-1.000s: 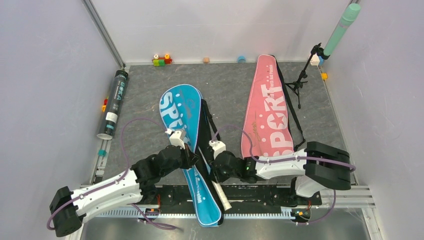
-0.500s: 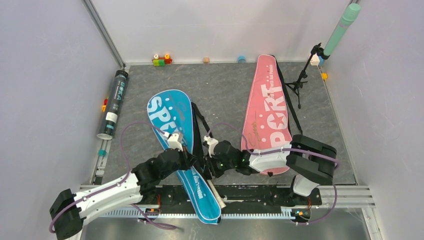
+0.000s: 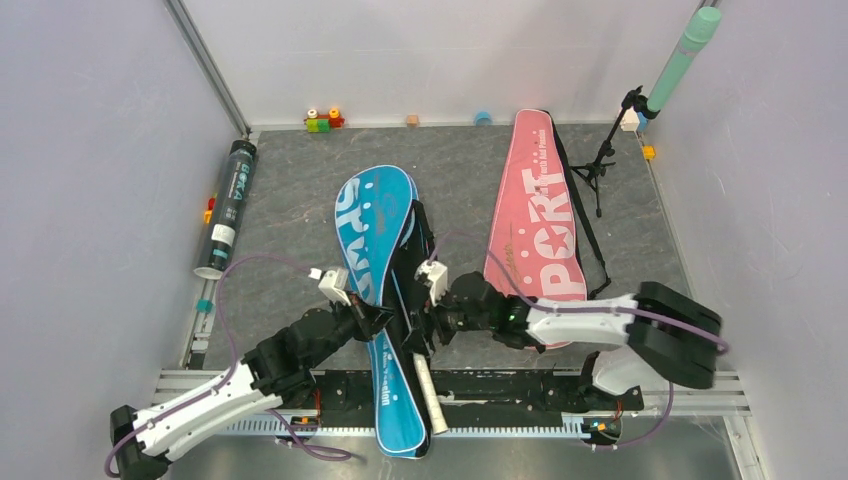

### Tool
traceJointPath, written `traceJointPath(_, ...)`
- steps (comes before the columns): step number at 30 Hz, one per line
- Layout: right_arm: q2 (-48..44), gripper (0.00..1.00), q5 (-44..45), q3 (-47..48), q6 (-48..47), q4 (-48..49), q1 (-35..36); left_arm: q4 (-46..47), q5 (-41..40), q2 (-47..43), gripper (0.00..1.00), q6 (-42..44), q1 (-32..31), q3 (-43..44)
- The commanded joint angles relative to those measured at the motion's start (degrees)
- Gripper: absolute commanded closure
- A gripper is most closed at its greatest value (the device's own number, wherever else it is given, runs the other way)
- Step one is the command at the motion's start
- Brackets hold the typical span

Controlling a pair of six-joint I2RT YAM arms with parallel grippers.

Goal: Pack up the badminton gear
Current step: Adjust the racket in the racket bag.

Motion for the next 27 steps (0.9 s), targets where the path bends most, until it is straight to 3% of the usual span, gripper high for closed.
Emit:
traceJointPath(1, -12.8, 0.14, 17.2, -1.3, -9.4, -5.8, -0.6, 1.1, -4.0, -8.0, 0.98, -3.1, -0.2, -2.1)
traceJointPath(4, -19.5, 0.02, 26.8, -4.5, -10.5, -7.9, -1.3, 0.8, -4.1, -11.8, 0.98, -3.4, -0.2, -2.8)
traceJointPath(7, -24.0, 0.02, 32.5, -9.8, -6.4, -7.5, -3.0, 0.8, -3.7, -13.2, 0.98, -3.4, -0.2, -2.7)
traceJointPath(13, -22.2, 0.02, 24.7, -18.5, 2.1, 4.6, -6.9, 5.7, -0.4, -10.0, 0.98, -3.2, -0.2, -2.6)
traceJointPath(21, -2.9, 0.05, 22.9, -12.6, 3.4, 16.9, -7.9, 11.8, 3.3, -4.1, 0.98, -3.8, -0.2, -2.9)
traceJointPath(27, 13.7, 0.09, 23.3, -1.1, 0.2, 18.4, -8.0, 15.7, 6.0, -2.2, 0.98, -4.6, -0.2, -3.9)
